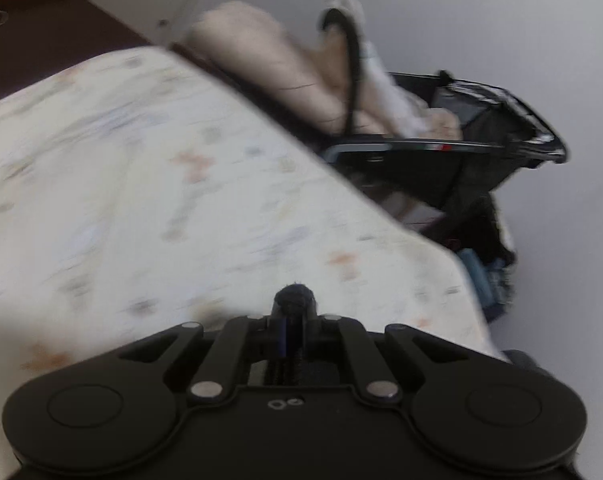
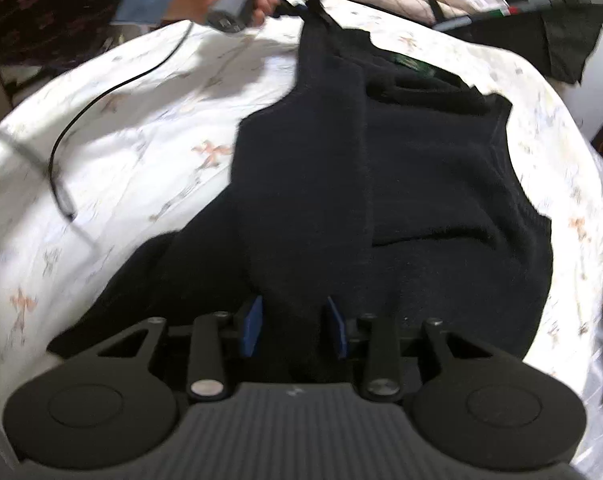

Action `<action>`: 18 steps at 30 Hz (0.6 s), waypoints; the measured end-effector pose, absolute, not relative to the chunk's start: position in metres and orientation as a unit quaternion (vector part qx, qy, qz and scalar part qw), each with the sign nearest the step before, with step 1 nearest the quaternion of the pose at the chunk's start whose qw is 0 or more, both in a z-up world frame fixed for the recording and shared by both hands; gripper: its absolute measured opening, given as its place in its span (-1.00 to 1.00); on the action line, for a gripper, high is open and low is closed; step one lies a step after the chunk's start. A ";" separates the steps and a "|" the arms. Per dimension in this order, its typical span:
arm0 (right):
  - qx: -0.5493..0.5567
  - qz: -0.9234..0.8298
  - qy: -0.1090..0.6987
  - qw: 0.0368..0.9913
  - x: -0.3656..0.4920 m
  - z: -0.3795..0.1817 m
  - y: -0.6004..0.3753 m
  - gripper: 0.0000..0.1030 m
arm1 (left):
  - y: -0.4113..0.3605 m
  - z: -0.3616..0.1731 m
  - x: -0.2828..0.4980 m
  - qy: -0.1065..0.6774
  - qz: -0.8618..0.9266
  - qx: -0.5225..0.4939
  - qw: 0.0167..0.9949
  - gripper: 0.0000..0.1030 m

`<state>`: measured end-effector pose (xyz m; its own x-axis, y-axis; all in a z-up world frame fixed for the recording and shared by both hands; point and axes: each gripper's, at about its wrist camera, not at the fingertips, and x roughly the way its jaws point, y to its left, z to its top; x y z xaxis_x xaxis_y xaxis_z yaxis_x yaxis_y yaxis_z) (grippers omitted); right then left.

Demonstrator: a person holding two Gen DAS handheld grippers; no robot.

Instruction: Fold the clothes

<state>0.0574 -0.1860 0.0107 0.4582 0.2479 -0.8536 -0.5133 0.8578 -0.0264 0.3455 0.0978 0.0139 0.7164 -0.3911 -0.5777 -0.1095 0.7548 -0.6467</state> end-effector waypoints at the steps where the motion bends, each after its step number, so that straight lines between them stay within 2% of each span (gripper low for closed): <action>1: -0.129 0.220 0.470 0.845 0.061 0.009 -0.190 -0.25 | 0.079 0.030 0.358 0.365 -0.099 -0.335 0.863 -0.93; 3: -0.082 0.209 0.477 0.850 0.066 0.011 -0.204 -0.25 | 0.038 0.050 0.382 0.370 -0.116 -0.315 0.867 -0.93; 6: -0.009 0.189 0.485 0.854 0.066 0.012 -0.231 -0.25 | -0.027 0.049 0.410 0.390 -0.111 -0.266 0.875 -0.90; 7: 0.022 0.180 0.489 0.853 0.066 0.013 -0.245 -0.23 | -0.044 0.044 0.416 0.396 -0.102 -0.254 0.876 -0.83; 9: 0.098 0.177 0.496 0.844 0.064 0.010 -0.268 -0.22 | -0.073 0.025 0.427 0.429 -0.116 -0.237 0.864 -0.46; 11: 0.141 0.173 0.498 0.838 0.058 0.008 -0.281 -0.22 | -0.103 0.004 0.431 0.470 -0.120 -0.204 0.850 -0.47; 15: 0.175 0.178 0.489 0.836 0.044 0.008 -0.292 -0.22 | -0.106 0.019 0.391 0.442 -0.117 -0.127 0.880 -0.24; 18: 0.172 0.207 0.484 0.833 0.038 0.009 -0.288 -0.21 | -0.063 0.050 0.304 0.412 -0.188 -0.119 0.884 -0.18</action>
